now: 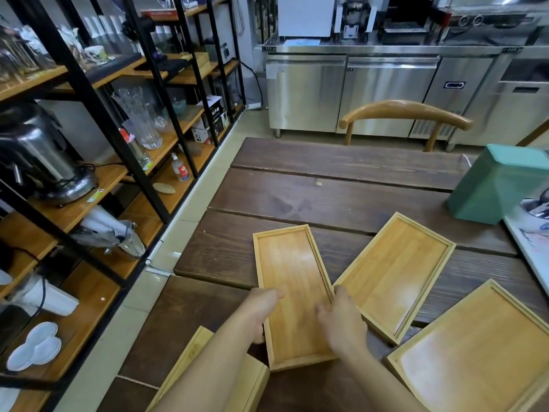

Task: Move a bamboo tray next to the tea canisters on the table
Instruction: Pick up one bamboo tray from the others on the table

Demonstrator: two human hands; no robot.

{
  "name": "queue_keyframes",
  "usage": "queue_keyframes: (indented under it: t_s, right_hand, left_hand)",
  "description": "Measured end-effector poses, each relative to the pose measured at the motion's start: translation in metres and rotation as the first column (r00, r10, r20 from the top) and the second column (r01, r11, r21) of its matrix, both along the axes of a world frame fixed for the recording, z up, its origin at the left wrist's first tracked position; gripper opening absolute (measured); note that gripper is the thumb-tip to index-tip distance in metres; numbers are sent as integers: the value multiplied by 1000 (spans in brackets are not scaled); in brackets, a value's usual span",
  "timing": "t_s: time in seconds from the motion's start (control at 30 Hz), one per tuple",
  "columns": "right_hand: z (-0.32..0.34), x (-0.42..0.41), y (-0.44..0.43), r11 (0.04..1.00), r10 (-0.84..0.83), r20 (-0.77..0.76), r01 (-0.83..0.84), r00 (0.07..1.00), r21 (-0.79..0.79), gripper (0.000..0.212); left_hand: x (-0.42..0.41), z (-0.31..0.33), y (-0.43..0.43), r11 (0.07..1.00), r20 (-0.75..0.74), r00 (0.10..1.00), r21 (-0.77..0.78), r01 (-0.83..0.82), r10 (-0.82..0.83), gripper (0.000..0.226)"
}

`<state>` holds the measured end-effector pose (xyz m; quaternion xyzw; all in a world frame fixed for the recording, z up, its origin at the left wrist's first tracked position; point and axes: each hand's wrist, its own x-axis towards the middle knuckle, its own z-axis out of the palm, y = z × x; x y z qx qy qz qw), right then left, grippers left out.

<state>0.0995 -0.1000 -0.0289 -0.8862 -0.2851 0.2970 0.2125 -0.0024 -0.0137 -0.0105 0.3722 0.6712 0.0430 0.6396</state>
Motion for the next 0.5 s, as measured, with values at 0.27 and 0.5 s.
queue_keyframes:
  t_s: [0.27,0.5]
  right_hand:
    - [3,24,6,986,-122,-211,142,970,84,21]
    - [16,45,-2,947,-186,-263,244,947,209,30]
  left_hand:
    - [-6,-1,-3,984,29,999,178,8,-13,22]
    - [17,29,-5,945,188,970,314,88,-153,32]
